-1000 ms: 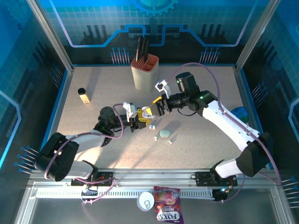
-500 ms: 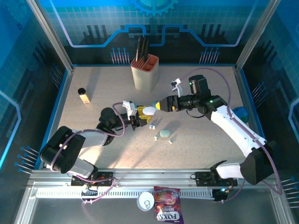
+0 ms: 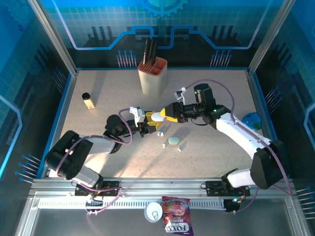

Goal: Insert wireless bluetooth earbuds into charging case

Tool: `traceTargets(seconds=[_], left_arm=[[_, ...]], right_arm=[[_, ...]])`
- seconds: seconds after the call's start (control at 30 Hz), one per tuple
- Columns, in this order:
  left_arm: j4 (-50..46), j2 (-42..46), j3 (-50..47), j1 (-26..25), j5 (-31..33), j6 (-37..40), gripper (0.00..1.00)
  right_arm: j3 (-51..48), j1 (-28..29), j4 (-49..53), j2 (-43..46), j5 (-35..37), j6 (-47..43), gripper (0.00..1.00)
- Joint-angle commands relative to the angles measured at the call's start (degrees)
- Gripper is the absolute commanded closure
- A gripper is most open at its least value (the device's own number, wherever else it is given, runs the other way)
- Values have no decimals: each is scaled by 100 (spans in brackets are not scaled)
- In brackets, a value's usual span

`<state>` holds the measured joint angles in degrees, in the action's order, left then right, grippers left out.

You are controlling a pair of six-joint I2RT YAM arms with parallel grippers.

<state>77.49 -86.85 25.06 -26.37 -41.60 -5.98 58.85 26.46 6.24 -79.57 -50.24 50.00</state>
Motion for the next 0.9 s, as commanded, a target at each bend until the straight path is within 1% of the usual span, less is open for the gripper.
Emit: traceTargets(seconds=[0.0,0.07,0.13,0.27,0.3,0.37,0.4,0.5,0.6,0.7,0.8,0.87], left_arm=[[277,-50,230,-87,-17,-24,83],[277,-61,252,-106,-3,-43,83],[275,-52,245,-120,4,-39,82],[266,-17,185,-123,171,35,82],[245,-16,177,-117,196,60,82],[195,-17,193,-123,201,55,79],[164,-19,198,-123,197,25,71],[-35,62,178,-106,272,43,40],[-604,313,149,-71,510,163,21],[-1610,629,187,-26,908,442,11],[-2864,927,338,-11,1397,791,3],[-3837,1112,554,-17,1716,884,1]], right_arm=[[13,175,-577,-124,-262,379,41],[7,219,-701,-171,-293,451,46],[-57,211,-874,-182,-290,595,55],[-184,159,-1098,-176,-310,767,76],[-189,148,-1103,-170,-300,775,79],[-209,111,-1098,-156,-271,758,79],[-222,65,-1108,-147,-268,750,80],[-362,-159,-1107,-81,-67,647,80],[-619,-533,-1060,-56,217,288,78],[-808,-921,-724,-136,673,-292,77],[-814,-1299,-299,-450,1143,-753,77],[-807,-1491,-254,-686,1346,-917,78]])
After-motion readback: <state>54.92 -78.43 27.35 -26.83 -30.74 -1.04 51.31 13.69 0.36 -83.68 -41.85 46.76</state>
